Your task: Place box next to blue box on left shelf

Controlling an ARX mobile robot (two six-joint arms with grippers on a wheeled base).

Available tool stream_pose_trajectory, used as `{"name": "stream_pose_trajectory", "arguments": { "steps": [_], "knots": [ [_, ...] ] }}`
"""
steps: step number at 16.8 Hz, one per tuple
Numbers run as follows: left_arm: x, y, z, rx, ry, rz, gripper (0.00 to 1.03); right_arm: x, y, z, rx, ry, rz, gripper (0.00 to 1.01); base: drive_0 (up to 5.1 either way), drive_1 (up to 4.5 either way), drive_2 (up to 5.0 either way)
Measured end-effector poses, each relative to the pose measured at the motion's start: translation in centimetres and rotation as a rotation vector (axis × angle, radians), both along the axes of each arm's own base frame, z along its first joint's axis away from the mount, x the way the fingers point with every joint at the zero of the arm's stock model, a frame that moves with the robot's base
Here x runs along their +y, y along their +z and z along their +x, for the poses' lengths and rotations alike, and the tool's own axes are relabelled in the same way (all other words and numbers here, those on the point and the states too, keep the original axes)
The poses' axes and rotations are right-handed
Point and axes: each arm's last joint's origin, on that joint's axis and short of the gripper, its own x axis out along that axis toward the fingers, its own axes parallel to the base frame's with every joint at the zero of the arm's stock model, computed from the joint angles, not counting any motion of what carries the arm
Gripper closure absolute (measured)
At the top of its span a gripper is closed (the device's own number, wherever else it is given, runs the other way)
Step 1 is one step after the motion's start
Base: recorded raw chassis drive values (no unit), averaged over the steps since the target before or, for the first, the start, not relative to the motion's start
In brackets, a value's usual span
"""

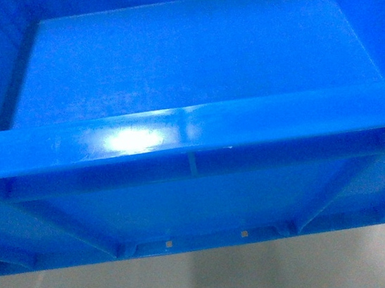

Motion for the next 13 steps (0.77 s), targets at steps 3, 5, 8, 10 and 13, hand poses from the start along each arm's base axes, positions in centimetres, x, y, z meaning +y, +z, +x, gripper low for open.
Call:
{"name": "stream_pose_trajectory", "arguments": {
  "steps": [3, 5, 8, 10, 13],
  "knots": [
    [0.0, 0.0, 0.0, 0.0, 0.0, 0.0, 0.93, 0.0, 0.0, 0.01, 0.0, 0.0, 0.0, 0.91, -5.1, 2.39, 2.4],
    [0.0, 0.0, 0.0, 0.0, 0.0, 0.0, 0.93, 0.0, 0.0, 0.0, 0.0, 0.0, 0.0, 0.91, -5.0, 2.41, 2.4],
    [0.0, 0.01, 0.0, -0.001, 0.0, 0.0, 0.93, -0.01, 0.05, -0.02, -0.004, 0.0, 0.001, 0.91, -5.0, 2.44, 2.4],
    [0.0, -0.02, 0.0, 0.002, -0.001, 0.001, 0.93, -0.01, -0.02, -0.02, 0.003, 0.0, -0.001, 0.91, -5.0, 2.44, 2.4],
    [0.0, -0.01, 0.0, 0.001, 0.0, 0.0, 0.93, 0.0, -0.03, -0.01, 0.003, 0.001, 0.0, 0.91, -5.0, 2.45, 2.4]
  ]
}}
